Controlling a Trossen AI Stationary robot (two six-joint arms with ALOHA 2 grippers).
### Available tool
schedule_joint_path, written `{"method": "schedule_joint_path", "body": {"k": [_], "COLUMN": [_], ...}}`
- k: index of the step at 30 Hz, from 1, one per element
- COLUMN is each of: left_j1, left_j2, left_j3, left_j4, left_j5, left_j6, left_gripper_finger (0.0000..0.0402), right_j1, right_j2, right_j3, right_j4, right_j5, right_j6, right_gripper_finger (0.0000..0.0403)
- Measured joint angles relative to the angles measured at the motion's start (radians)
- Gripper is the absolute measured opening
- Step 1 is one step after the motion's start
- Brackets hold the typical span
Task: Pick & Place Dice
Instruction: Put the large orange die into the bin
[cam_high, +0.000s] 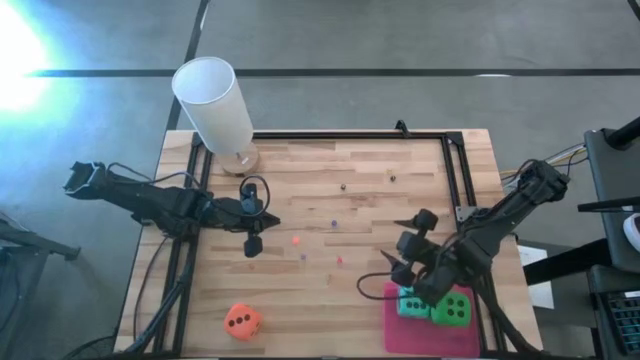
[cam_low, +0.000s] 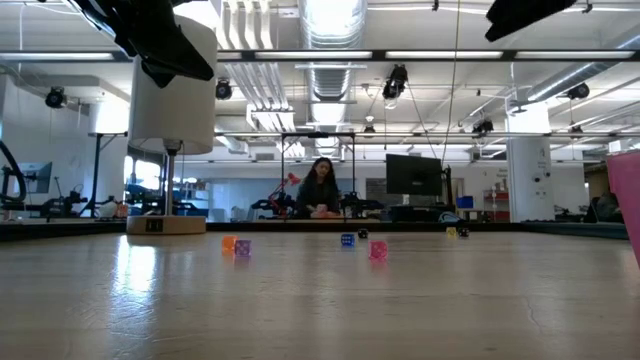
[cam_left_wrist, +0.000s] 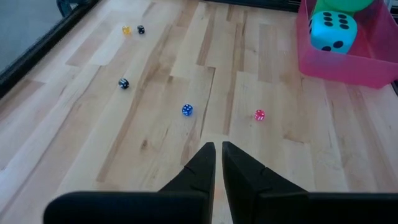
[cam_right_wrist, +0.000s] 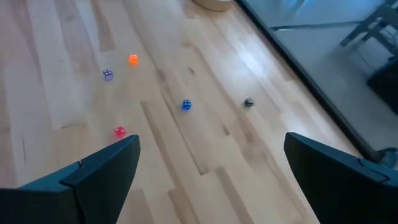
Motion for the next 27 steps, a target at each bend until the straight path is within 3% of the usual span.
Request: {"method": "schedule_joint_path", "body": {"k": [6,11,18,27], "left_j1": [-0.003,-0.045,-0.146,-0.288], "left_j2": [-0.001,0.000,0.000,0.000], "left_j3": [0.014,0.052,0.117,0.126], "left_j4": [-0.003,-0.078,-0.205,-0.275], "left_j5": [0.080,0.097,0.097,0.099], "left_j6": [-0.021,-0.046,-0.178,-0.417], "left_gripper_finger": [0.0036,0.0036,0.0036,0.0036], "right_j1": [-0.050,-0.055,-0.070,-0.136], "right_j2": [0.000,0.000,-0.003,-0.004], "right_j3": [-0.055,-0.084,-0.130,-0.194], "right_j4": [0.168,0.251,0.390,0.634], "right_j5": [-0.099,-0.104,-0.166,-0.329], "right_j6": [-0.142,-0.202,-0.295,-0.484], "right_gripper_finger": [0.0396,0.0396,0.0396,0.0396]}}
